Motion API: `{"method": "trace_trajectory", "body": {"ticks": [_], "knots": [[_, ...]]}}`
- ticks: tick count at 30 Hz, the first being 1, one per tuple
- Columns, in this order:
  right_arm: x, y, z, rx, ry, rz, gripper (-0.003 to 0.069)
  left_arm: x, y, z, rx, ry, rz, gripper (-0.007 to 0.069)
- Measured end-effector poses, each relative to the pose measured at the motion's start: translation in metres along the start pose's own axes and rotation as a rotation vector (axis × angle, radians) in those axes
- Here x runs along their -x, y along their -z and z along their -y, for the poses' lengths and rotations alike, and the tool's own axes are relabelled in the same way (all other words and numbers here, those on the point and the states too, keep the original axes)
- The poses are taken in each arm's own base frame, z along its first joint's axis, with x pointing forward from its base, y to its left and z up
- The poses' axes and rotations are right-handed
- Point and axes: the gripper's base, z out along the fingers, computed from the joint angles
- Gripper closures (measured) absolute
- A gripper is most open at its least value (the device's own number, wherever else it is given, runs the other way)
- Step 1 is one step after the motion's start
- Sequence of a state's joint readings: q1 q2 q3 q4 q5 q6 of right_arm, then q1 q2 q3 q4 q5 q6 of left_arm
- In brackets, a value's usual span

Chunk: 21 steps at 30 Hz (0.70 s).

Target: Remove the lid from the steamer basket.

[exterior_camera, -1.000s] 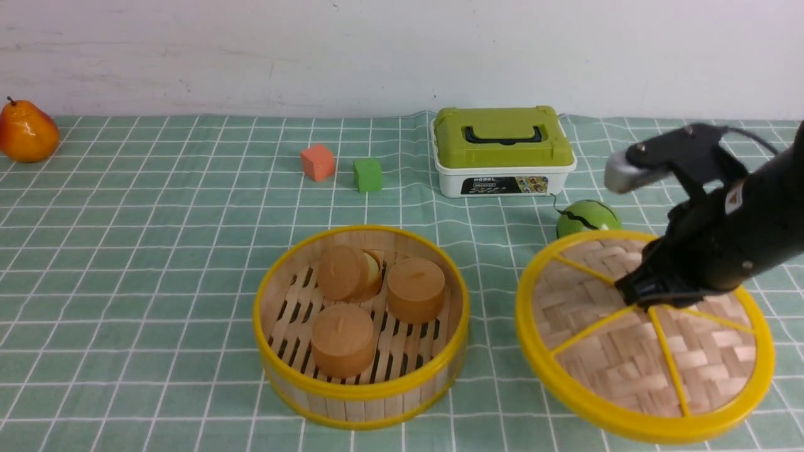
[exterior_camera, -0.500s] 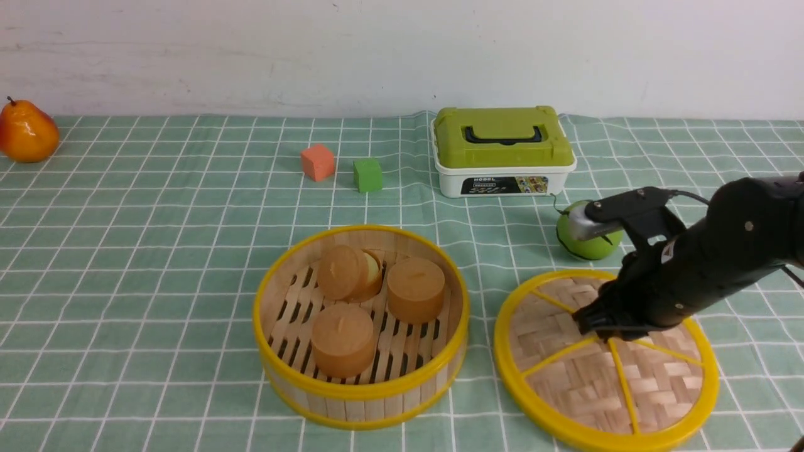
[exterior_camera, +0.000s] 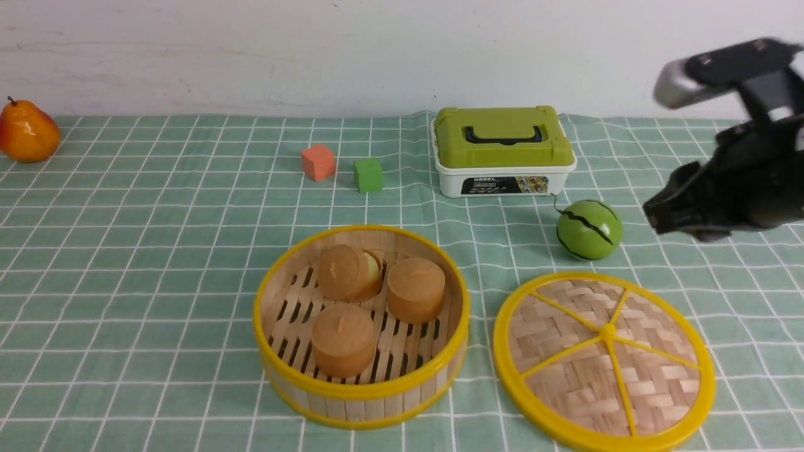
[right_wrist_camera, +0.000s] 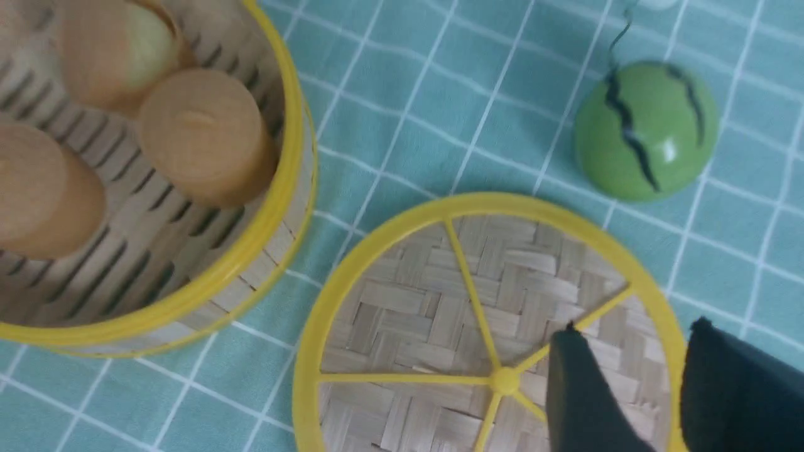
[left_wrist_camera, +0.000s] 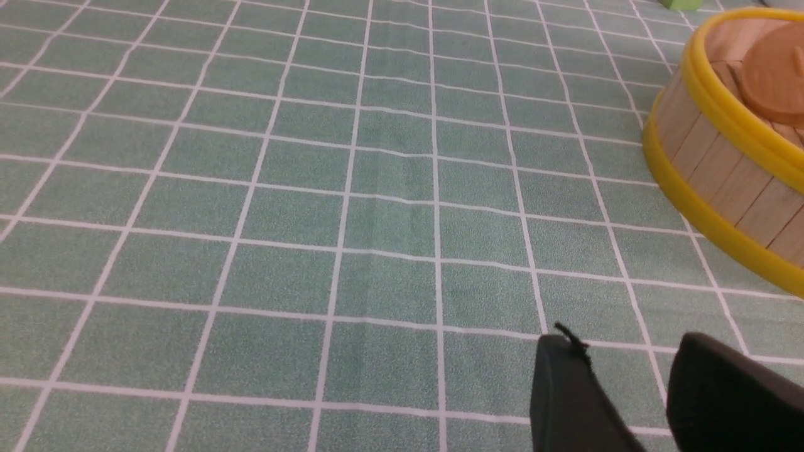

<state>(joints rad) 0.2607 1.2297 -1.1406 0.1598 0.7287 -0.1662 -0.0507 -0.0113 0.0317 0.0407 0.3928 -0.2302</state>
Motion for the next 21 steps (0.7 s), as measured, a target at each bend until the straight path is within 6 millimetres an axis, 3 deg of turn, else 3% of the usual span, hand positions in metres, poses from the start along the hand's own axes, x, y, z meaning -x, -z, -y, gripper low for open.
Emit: {"method": "trace_trajectory", "body": {"ticks": [4, 6, 8, 9, 17, 21], "knots": [[-0.008, 0.066, -0.008, -0.002, 0.021, 0.130, 0.0588, 0.000, 0.000, 0.000, 0.000, 0.000, 0.000, 0.0386], [-0.023, 0.090, -0.011, -0.005, 0.029, 0.181, 0.0648, 0.000, 0.000, 0.000, 0.000, 0.000, 0.000, 0.0386], [-0.034, 0.102, -0.013, -0.007, 0.033, 0.205, 0.0666, 0.000, 0.000, 0.000, 0.000, 0.000, 0.000, 0.0386], [-0.051, 0.116, -0.014, -0.016, 0.042, 0.240, 0.0680, 0.000, 0.000, 0.000, 0.000, 0.000, 0.000, 0.0386], [-0.091, 0.141, -0.018, -0.038, 0.063, 0.321, 0.0684, 0.000, 0.000, 0.000, 0.000, 0.000, 0.000, 0.0386], [-0.101, 0.147, -0.019, -0.032, 0.066, 0.288, 0.0684, 0.000, 0.000, 0.000, 0.000, 0.000, 0.000, 0.0386]]}}
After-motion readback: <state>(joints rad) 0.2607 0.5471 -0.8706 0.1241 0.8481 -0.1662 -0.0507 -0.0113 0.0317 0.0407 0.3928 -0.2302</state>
